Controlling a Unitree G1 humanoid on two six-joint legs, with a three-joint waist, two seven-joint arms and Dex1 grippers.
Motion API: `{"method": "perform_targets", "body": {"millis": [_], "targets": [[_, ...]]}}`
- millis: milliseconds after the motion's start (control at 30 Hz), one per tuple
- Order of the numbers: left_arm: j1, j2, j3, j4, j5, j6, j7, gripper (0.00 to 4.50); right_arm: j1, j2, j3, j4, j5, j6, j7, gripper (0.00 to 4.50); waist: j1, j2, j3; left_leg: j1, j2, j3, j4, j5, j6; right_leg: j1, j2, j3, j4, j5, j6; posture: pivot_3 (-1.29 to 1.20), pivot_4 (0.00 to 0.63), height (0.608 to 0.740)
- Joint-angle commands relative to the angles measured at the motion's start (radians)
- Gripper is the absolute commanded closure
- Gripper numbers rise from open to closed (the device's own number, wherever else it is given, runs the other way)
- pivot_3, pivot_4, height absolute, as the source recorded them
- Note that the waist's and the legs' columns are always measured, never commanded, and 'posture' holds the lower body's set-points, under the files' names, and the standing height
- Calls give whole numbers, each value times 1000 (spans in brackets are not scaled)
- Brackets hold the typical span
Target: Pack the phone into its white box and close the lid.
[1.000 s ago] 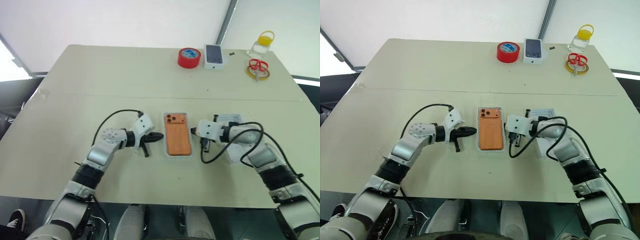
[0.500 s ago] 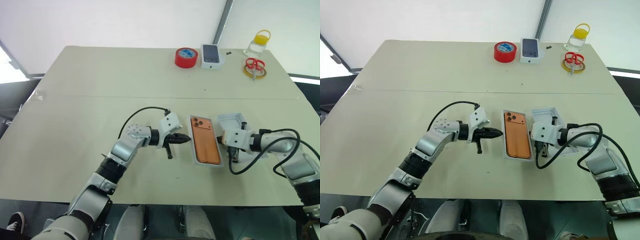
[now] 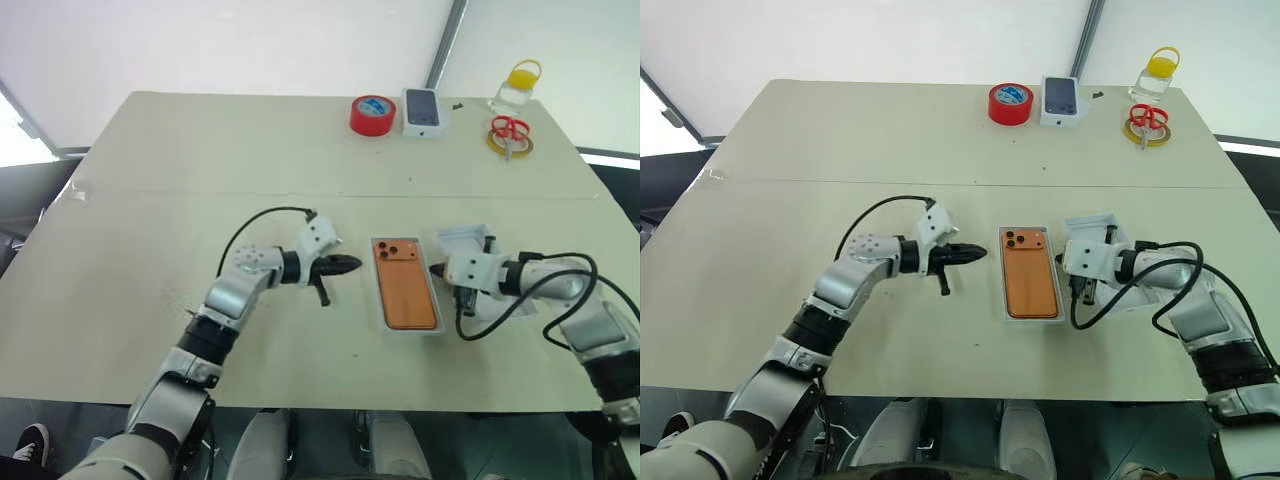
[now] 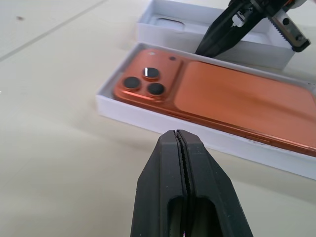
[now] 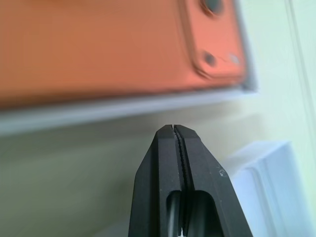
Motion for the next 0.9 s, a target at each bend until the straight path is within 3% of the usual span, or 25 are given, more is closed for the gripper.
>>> {"method": "perform_targets", "body": {"millis": [33, 200, 267, 300, 533, 567, 600, 900], "targets": [[28, 14, 42, -62, -22, -38, 11, 4464, -34, -8, 8, 59, -56, -25, -55, 4500, 1, 0, 0, 0, 0, 0, 0, 0, 0, 0, 0, 0, 0, 0, 0, 0, 150, 740], [89, 75, 117, -118, -64, -73, -8, 4464, 15, -25, -49, -1, 67, 13, 40, 4500, 1, 0, 0, 0, 0, 0, -1, 0, 0, 0, 0, 0, 0, 0, 0, 0, 150, 740], [100, 108, 167, -123, -133, 11, -37, 4500, 49, -28, -97, -66, 190, 149, 127, 3972, 2, 0, 0, 0, 0, 0, -1, 0, 0, 0, 0, 0, 0, 0, 0, 0, 150, 740], [110, 127, 182, -129, -155, 21, -58, 3958, 67, -30, -118, -96, 216, 178, 131, 3708, 2, 0, 0, -1, 0, 0, -1, 0, 0, 0, 0, 0, 0, 0, 0, 0, 150, 740], [197, 205, 234, -231, -241, -48, -173, 547, 162, 17, -287, -317, 280, 541, -62, 79, 2, 1, 0, 0, 0, -1, 0, 0, 0, 0, 0, 0, 0, 0, 0, 0, 150, 740], [205, 211, 233, -239, -238, -63, -176, 109, 175, 20, -302, -345, 281, 585, -80, 0, 3, 1, 0, 0, 1, -1, 0, 0, 0, 0, 0, 0, 0, 0, -1, 0, 150, 740], [212, 222, 235, -238, -241, -69, -187, 45, 190, 21, -306, -380, 274, 626, -97, 0, 5, 1, 0, 0, 1, -1, 0, 0, -1, 0, 0, 0, 0, 0, -1, 0, 150, 740], [244, 283, 242, -209, -230, -219, -274, 45, 206, 12, -301, -527, 355, 1027, -138, 0, 2, 1, 0, 0, 1, 0, 0, 0, -1, -1, 0, 0, 0, -1, -4, 0, 150, 740]]}}
